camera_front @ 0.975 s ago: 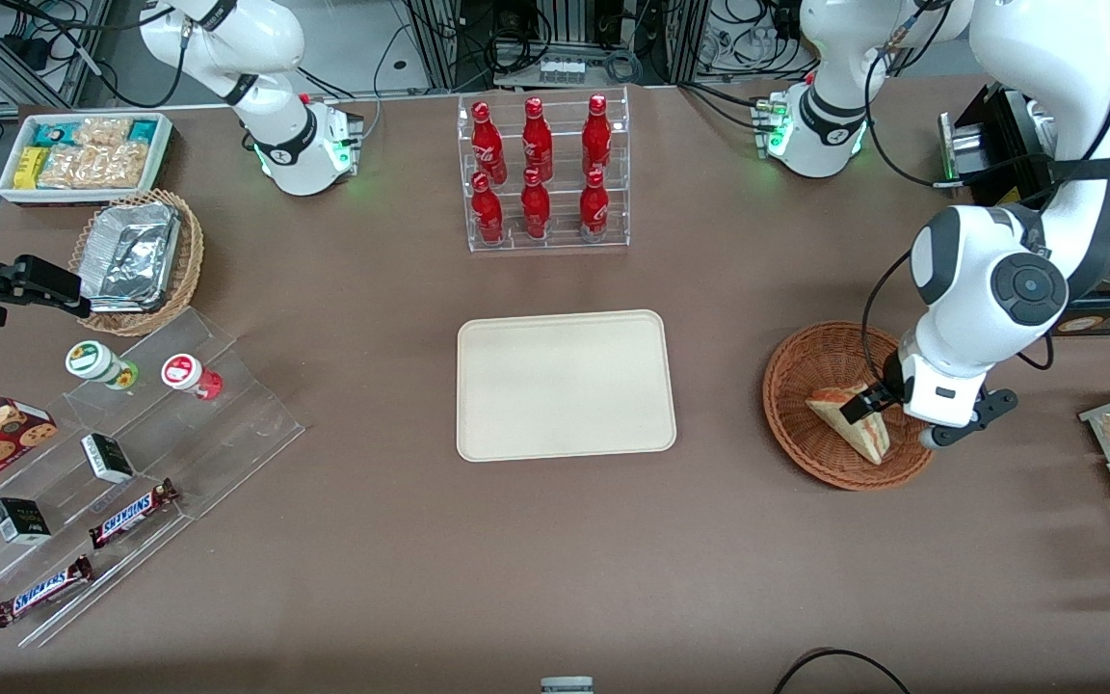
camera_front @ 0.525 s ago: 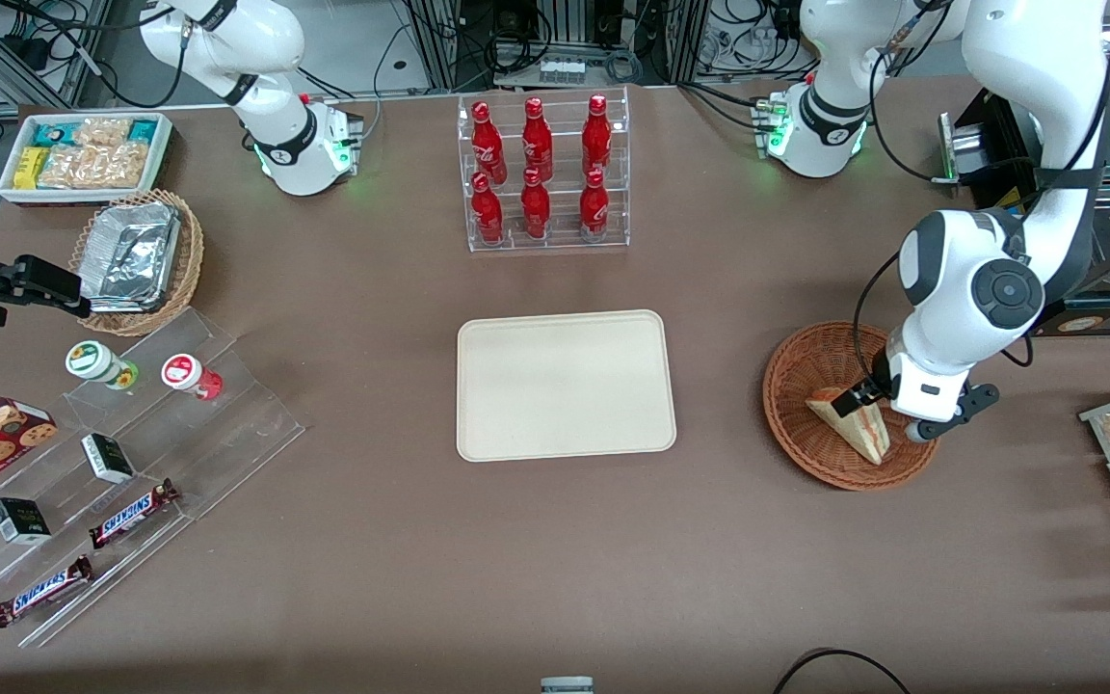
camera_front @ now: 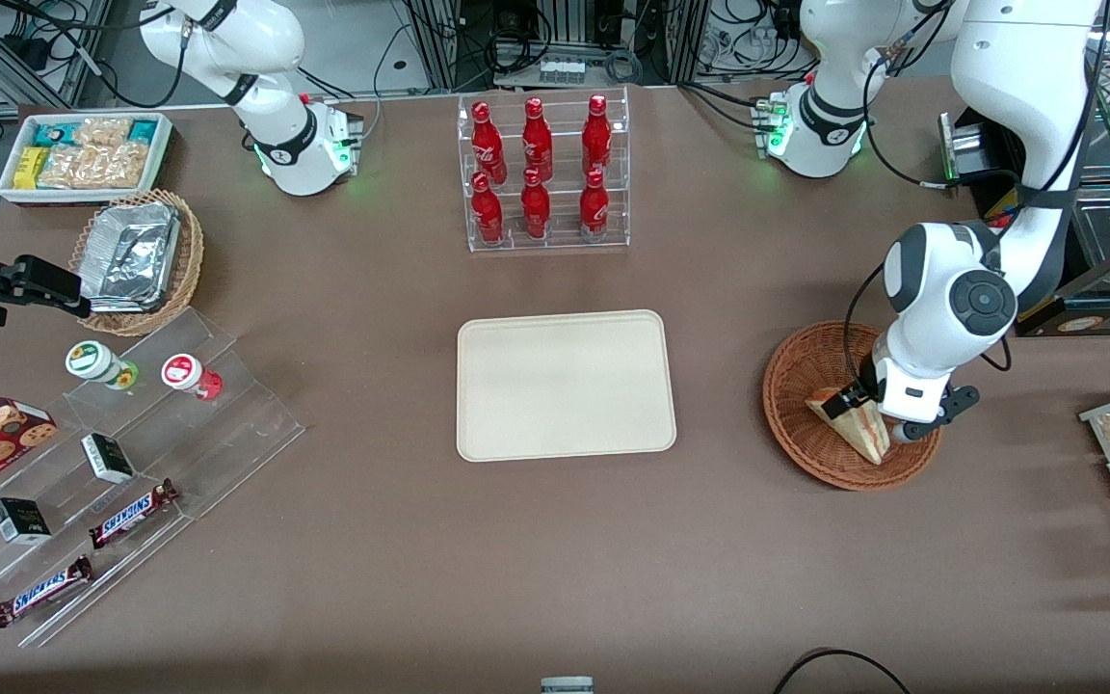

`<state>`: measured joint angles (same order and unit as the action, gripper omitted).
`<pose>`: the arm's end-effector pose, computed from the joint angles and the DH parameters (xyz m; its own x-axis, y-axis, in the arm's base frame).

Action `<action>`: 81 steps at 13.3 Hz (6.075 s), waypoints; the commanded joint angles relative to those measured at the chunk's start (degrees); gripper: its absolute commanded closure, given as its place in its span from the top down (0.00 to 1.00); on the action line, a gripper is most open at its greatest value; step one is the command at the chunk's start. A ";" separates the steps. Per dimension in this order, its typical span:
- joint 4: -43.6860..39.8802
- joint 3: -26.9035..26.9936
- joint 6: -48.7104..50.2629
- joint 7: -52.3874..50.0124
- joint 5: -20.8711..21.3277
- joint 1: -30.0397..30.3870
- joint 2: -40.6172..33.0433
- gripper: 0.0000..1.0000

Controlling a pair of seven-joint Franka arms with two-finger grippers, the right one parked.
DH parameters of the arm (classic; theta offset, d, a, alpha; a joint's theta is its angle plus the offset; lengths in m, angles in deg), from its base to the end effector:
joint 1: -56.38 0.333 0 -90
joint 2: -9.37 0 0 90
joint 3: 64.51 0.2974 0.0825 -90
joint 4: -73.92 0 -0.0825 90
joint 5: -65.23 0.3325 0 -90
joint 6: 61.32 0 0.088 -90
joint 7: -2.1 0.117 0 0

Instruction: Place sandwich from basket to tray

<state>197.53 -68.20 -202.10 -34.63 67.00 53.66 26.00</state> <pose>0.5261 -0.0586 0.2757 0.8736 0.4865 0.0090 0.4865 -0.8737 0.0050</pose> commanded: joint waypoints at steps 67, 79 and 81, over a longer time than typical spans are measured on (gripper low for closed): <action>-40.73 0.34 51.28 6.29 -2.21 -14.97 -5.19 1.00; -26.41 2.62 52.71 22.21 0.43 -8.18 -21.81 1.00; -25.88 3.41 52.97 24.16 0.34 -8.09 -22.87 1.00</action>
<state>168.85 -65.35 -148.73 -12.85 66.70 45.20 6.14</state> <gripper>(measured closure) 0.000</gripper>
